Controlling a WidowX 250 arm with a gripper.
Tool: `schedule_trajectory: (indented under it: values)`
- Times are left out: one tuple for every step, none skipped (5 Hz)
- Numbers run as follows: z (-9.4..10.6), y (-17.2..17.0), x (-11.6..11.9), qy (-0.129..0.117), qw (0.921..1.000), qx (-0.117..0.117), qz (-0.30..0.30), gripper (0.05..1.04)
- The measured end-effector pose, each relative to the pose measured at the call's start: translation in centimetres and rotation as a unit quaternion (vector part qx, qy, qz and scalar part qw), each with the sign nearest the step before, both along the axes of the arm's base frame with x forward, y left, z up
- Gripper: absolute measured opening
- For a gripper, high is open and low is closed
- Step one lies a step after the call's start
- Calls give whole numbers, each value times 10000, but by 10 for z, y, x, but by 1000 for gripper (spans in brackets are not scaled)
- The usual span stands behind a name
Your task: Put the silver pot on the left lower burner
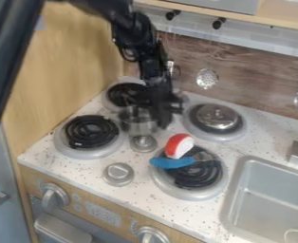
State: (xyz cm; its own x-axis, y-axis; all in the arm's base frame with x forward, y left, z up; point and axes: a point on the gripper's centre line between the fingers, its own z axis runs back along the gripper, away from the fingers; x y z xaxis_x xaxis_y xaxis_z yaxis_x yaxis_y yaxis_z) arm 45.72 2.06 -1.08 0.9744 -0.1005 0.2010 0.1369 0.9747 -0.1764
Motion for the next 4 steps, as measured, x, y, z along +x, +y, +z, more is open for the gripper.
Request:
schedule_trajectory:
  values:
    - [25, 0, -19, 47, 9997, -138, -211, 64]
    - [28, 10, -38, 186, 9989, -180, -393, 64]
    - [17, 36, -57, 411, 9981, -226, -405, 64]
    - [6, 52, -72, 483, 9979, -254, -350, 64]
